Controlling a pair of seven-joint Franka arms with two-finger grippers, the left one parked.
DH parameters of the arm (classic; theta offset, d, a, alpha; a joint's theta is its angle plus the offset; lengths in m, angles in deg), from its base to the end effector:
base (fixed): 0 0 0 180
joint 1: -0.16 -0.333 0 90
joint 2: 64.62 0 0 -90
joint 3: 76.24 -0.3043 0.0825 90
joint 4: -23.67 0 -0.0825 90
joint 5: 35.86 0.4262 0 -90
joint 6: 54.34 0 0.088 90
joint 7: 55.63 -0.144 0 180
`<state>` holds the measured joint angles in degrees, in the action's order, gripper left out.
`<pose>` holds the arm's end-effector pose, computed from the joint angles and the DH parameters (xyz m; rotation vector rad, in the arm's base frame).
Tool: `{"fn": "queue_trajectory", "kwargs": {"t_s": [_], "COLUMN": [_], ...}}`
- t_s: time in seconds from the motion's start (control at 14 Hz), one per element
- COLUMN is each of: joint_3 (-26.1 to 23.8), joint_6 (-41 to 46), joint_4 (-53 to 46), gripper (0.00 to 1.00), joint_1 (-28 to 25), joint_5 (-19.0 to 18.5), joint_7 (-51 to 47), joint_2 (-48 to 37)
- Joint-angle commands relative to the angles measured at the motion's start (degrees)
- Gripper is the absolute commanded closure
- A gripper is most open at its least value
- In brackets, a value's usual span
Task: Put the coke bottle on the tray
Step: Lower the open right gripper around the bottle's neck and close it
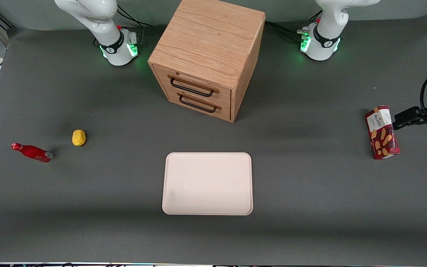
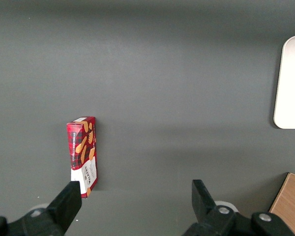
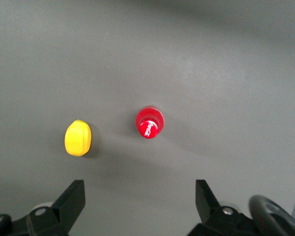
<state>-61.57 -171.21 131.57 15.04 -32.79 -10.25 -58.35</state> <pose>0.5537 -0.3056 0.3897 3.1005 0.3982 0.0830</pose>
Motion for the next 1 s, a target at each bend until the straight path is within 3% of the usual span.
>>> {"fn": "queue_trajectory", "kwargs": {"t_s": [0.0, 0.36, 0.57, 0.93], "joint_3": [1.0, 1.0, 1.1, 1.0], "joint_6": [-4.9, -10.1, -12.4, -16.2], "joint_4": [3.5, 3.6, 4.0, 4.7], "gripper": [0.01, 0.01, 0.01, 0.01], "joint_1": [-0.9, -0.9, -0.9, -0.9], "joint_5": [3.6, 5.5, 8.6, 9.7], "joint_7": [3.1, 5.5, 7.8, 8.6], "joint_2": [0.6, 4.7, 6.9, 9.9]}}
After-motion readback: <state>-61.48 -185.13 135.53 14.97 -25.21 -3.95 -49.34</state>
